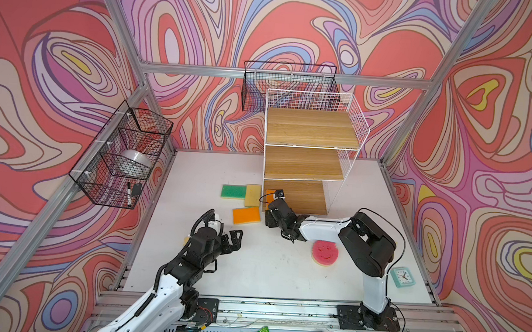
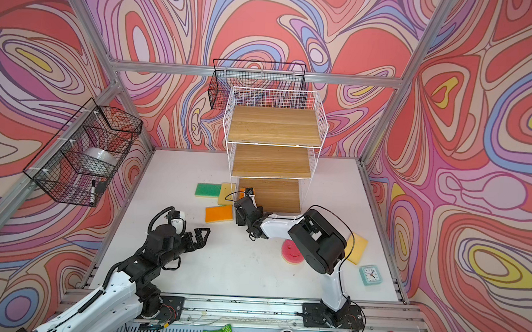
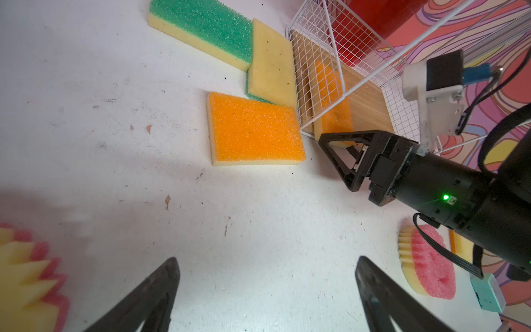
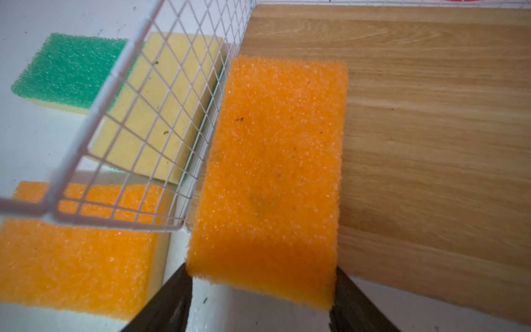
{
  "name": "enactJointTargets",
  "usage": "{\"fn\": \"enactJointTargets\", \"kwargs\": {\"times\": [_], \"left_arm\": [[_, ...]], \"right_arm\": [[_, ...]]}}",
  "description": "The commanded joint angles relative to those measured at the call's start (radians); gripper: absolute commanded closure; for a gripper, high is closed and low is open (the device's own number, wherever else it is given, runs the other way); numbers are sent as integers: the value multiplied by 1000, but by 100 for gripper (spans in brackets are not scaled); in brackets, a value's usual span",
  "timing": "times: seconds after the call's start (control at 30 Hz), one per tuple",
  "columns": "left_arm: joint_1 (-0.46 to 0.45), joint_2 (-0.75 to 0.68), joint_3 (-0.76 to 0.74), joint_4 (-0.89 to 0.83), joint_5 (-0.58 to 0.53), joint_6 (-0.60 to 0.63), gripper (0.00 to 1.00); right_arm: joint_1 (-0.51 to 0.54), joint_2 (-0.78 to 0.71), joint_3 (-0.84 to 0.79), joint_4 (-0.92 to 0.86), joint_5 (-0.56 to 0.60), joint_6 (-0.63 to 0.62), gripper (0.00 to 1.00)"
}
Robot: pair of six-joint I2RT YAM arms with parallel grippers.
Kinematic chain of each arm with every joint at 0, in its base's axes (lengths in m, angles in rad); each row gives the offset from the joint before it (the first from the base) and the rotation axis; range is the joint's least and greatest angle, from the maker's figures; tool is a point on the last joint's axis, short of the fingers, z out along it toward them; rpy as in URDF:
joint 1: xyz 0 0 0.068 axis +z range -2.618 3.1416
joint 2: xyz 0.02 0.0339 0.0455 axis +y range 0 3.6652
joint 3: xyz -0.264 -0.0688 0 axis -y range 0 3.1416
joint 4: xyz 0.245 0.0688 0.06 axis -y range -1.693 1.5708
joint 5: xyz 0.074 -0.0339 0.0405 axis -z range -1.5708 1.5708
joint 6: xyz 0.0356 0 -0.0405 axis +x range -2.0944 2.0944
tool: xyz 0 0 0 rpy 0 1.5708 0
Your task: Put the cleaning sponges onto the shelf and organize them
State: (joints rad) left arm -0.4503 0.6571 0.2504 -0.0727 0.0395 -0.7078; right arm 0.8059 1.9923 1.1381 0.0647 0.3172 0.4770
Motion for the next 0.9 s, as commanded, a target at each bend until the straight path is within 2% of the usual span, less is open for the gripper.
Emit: {"fn": "enactJointTargets", "kwargs": {"times": [0.0,0.33,0.6,0.87], "left_arm": [[5,6,-15,40,-20,-6,4],[5,12,-27,63,-29,-10,3],[5,6,-27,59,-24,-12,3],[5,-2,-13,28,-35,-14,3]], "right_arm": [[-7,20,34,-3,1,-5,26],[-11,45,72,-2,-40,11,26],[-11,47,69,0,-42,13,17],[-11,32,50,28,-55,11,15]]}}
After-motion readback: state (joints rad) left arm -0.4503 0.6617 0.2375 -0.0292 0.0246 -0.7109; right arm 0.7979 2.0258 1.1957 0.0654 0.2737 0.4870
